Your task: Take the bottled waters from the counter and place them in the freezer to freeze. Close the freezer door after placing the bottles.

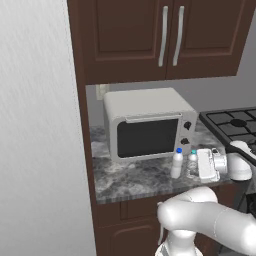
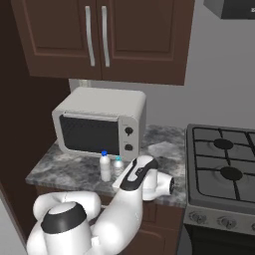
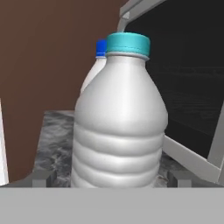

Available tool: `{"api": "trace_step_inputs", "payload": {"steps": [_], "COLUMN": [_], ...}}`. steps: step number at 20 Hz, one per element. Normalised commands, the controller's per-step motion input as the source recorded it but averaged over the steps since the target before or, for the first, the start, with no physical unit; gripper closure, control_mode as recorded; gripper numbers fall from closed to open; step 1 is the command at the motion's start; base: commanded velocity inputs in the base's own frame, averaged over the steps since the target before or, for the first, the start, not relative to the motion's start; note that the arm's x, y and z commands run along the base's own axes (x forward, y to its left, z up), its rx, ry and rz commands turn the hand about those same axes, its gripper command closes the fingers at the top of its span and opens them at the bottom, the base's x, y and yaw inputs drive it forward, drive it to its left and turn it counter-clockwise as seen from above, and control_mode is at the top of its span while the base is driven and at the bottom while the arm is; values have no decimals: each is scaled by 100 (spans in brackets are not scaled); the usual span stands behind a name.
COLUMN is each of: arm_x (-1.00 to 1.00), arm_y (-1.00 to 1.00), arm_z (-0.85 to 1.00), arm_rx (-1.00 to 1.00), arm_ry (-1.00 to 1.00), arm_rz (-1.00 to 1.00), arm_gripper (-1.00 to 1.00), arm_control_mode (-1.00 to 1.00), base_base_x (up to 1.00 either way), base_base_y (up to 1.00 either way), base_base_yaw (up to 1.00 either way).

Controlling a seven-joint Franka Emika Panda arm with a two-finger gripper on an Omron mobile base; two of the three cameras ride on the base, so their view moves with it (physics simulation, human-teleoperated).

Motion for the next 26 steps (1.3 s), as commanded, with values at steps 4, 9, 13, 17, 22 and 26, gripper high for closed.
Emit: {"api": "trace_step_inputs", "payload": {"steps": [4, 9, 13, 17, 22, 26], "arm_x": [0, 0, 0, -47, -57, -50], "arm_y": [10, 4, 0, -11, -23, 14], "arm_z": [0, 0, 0, 24, 70, 75], "arm_rx": [0, 0, 0, 2, 10, 19], "arm_ry": [0, 0, 0, -5, -5, 2], "arm_rz": [3, 2, 0, -2, -1, -3], "arm_gripper": [-100, 100, 100, 100, 100, 100], "arm_control_mode": [-100, -100, -100, -100, -100, -100], "base_base_x": [0, 0, 0, 0, 0, 0], "base_base_y": [0, 0, 0, 0, 0, 0], "base_base_yaw": [0, 0, 0, 0, 0, 0]}}
